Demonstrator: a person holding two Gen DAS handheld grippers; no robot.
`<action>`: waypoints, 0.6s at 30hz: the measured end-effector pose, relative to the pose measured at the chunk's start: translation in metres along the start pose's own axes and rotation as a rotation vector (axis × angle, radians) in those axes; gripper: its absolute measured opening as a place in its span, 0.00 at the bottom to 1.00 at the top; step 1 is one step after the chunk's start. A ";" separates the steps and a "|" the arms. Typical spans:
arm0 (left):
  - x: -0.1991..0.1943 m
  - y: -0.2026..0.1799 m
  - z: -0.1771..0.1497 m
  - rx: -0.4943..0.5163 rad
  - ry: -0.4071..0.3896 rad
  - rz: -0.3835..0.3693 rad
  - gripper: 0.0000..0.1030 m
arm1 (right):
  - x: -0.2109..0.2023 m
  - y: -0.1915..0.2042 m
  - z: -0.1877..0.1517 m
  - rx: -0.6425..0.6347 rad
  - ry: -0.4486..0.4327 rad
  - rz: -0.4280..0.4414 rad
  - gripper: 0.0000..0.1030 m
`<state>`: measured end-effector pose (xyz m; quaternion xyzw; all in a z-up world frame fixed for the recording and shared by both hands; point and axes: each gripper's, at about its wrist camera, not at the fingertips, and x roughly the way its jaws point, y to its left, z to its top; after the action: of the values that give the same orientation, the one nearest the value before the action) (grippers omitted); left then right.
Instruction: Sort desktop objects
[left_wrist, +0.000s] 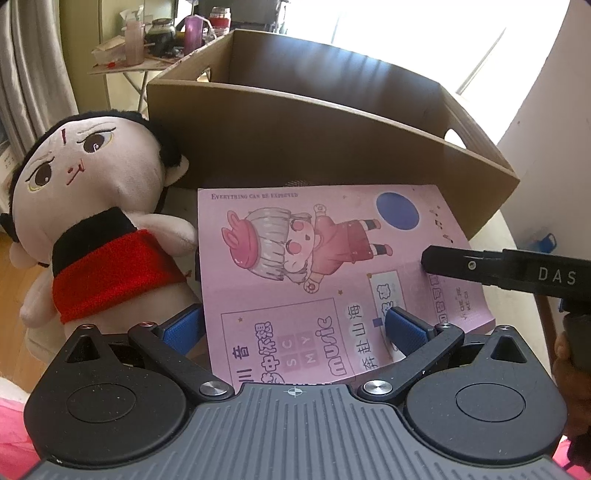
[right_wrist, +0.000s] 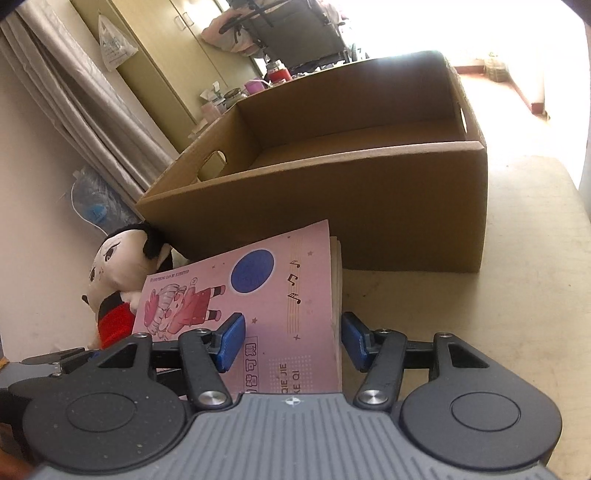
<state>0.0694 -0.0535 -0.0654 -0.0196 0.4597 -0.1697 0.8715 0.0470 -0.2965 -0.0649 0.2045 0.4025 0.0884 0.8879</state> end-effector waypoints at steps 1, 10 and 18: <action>0.001 0.001 0.001 -0.005 0.002 -0.001 1.00 | 0.000 0.001 0.000 -0.001 -0.001 -0.002 0.58; 0.003 0.002 0.005 -0.019 0.013 -0.017 1.00 | 0.003 0.004 0.000 -0.006 0.005 -0.015 0.59; 0.007 0.001 0.007 -0.031 0.018 -0.026 1.00 | 0.005 0.008 -0.001 -0.009 0.007 -0.023 0.59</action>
<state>0.0792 -0.0552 -0.0672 -0.0377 0.4700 -0.1739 0.8646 0.0497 -0.2877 -0.0652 0.1954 0.4076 0.0808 0.8883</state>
